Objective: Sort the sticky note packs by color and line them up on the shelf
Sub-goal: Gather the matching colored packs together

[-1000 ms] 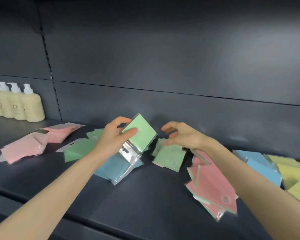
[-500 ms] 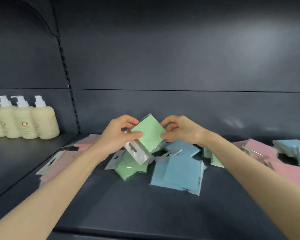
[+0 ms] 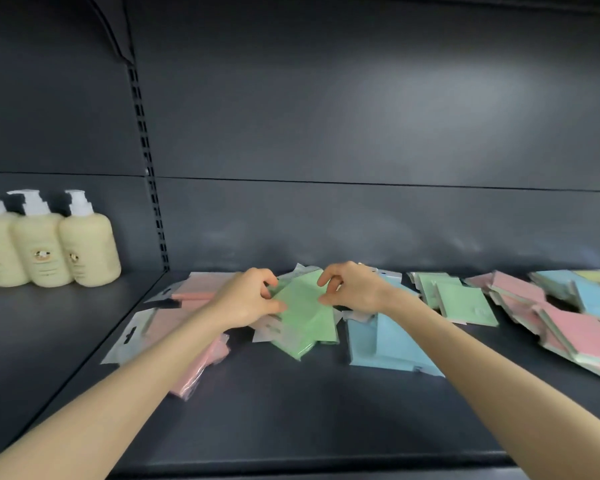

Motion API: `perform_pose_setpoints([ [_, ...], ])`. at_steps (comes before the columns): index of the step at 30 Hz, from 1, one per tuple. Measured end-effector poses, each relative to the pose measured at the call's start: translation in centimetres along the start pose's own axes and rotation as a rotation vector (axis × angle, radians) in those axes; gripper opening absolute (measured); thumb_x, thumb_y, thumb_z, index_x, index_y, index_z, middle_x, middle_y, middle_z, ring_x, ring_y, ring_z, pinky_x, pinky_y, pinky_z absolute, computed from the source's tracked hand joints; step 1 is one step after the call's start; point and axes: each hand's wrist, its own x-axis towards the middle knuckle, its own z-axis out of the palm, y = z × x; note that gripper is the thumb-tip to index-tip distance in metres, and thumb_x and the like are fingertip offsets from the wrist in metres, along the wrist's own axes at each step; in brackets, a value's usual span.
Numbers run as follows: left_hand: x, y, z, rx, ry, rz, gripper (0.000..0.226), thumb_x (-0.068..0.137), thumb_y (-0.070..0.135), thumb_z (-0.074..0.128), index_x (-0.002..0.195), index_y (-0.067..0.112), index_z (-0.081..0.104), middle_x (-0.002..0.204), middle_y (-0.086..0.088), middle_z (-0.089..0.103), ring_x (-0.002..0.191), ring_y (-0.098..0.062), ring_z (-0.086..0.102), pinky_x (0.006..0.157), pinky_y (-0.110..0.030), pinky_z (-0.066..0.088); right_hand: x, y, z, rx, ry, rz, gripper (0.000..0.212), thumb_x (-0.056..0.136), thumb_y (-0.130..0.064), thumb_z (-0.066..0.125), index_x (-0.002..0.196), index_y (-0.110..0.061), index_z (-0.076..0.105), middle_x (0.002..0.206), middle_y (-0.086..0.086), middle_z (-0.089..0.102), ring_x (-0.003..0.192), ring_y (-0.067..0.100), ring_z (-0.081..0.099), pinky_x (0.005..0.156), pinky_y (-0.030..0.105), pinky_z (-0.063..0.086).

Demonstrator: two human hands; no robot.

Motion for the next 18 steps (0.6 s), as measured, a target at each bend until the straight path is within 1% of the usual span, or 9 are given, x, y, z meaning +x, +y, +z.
perform_pose_setpoints([
  [2, 0.0, 0.0, 0.0, 0.073, 0.000, 0.012, 0.037, 0.075, 0.033, 0.075, 0.106, 0.018, 0.062, 0.091, 0.004, 0.070, 0.090, -0.018, 0.064, 0.083, -0.033, 0.050, -0.1, -0.1, 0.0, -0.067, 0.014, -0.013, 0.035, 0.085, -0.024, 0.066, 0.117, -0.014, 0.059, 0.108, 0.001, 0.065, 0.087, 0.014, 0.054, 0.063, 0.013, 0.039],
  [5, 0.1, 1.0, -0.6, 0.152, 0.072, 0.105, 0.034, 0.078, 0.035, 0.071, 0.108, 0.023, 0.062, 0.106, 0.006, 0.065, 0.103, -0.017, 0.058, 0.092, -0.036, 0.047, -0.6, -0.2, -0.5, -0.126, 0.046, -0.019, 0.037, 0.086, -0.025, 0.064, 0.121, -0.013, 0.058, 0.118, 0.006, 0.060, 0.106, 0.022, 0.056, 0.088, 0.027, 0.044],
  [6, 0.2, 1.6, -0.7, 0.164, 0.081, 0.140, 0.033, 0.080, 0.035, 0.069, 0.110, 0.024, 0.061, 0.109, 0.006, 0.063, 0.106, -0.017, 0.056, 0.093, -0.036, 0.046, -0.9, -0.1, -0.9, -0.138, 0.062, -0.018, 0.037, 0.086, -0.024, 0.063, 0.121, -0.013, 0.057, 0.119, 0.008, 0.059, 0.110, 0.024, 0.054, 0.092, 0.031, 0.044],
  [8, 0.4, 3.3, -0.9, 0.208, 0.076, 0.226, 0.035, 0.084, 0.034, 0.064, 0.117, 0.024, 0.058, 0.115, 0.004, 0.060, 0.112, -0.018, 0.054, 0.096, -0.037, 0.044, -1.8, 0.5, -2.2, -0.165, 0.112, -0.015, 0.038, 0.087, -0.024, 0.062, 0.123, -0.014, 0.056, 0.122, 0.010, 0.055, 0.114, 0.026, 0.051, 0.092, 0.030, 0.041],
  [11, 0.6, 6.7, -0.5, 0.257, 0.043, 0.360, 0.044, 0.090, 0.032, 0.058, 0.131, 0.022, 0.049, 0.127, 0.003, 0.052, 0.122, -0.018, 0.047, 0.102, -0.037, 0.038, -3.9, 2.1, -4.9, -0.205, 0.195, 0.004, 0.039, 0.088, -0.025, 0.061, 0.125, -0.014, 0.055, 0.125, 0.009, 0.051, 0.117, 0.024, 0.048, 0.088, 0.025, 0.035],
  [13, 0.6, 9.2, 0.2, 0.274, 0.032, 0.433, 0.049, 0.091, 0.033, 0.056, 0.137, 0.024, 0.042, 0.132, 0.004, 0.048, 0.126, -0.019, 0.042, 0.104, -0.039, 0.034, -5.7, 3.6, -6.9, -0.229, 0.245, 0.043, 0.038, 0.089, -0.025, 0.061, 0.125, -0.014, 0.054, 0.125, 0.009, 0.050, 0.116, 0.025, 0.049, 0.087, 0.026, 0.036],
  [15, 0.6, 11.7, 1.3, 0.296, 0.035, 0.506, 0.050, 0.091, 0.034, 0.056, 0.138, 0.025, 0.040, 0.132, 0.004, 0.047, 0.126, -0.020, 0.041, 0.104, -0.041, 0.034, -7.8, 5.3, -8.7, -0.243, 0.284, 0.100, 0.039, 0.087, -0.026, 0.063, 0.124, -0.016, 0.054, 0.119, 0.008, 0.049, 0.112, 0.027, 0.050, 0.090, 0.029, 0.040],
  [17, 0.7, 14.4, 2.6, 0.300, 0.038, 0.567, 0.050, 0.091, 0.036, 0.056, 0.137, 0.025, 0.040, 0.130, 0.002, 0.048, 0.124, -0.021, 0.041, 0.103, -0.041, 0.034, -10.2, 7.2, -10.4, -0.262, 0.331, 0.151, 0.040, 0.086, -0.028, 0.064, 0.123, -0.017, 0.054, 0.108, 0.004, 0.045, 0.110, 0.028, 0.050, 0.090, 0.031, 0.041],
  [18, 0.7, 15.9, 3.4, 0.300, 0.039, 0.594, 0.050, 0.091, 0.036, 0.056, 0.137, 0.024, 0.040, 0.130, 0.002, 0.048, 0.124, -0.020, 0.041, 0.103, -0.040, 0.034, -11.5, 8.2, -11.3, -0.271, 0.356, 0.171, 0.041, 0.085, -0.028, 0.065, 0.123, -0.016, 0.054, 0.106, 0.003, 0.044, 0.110, 0.029, 0.050, 0.090, 0.032, 0.041],
])
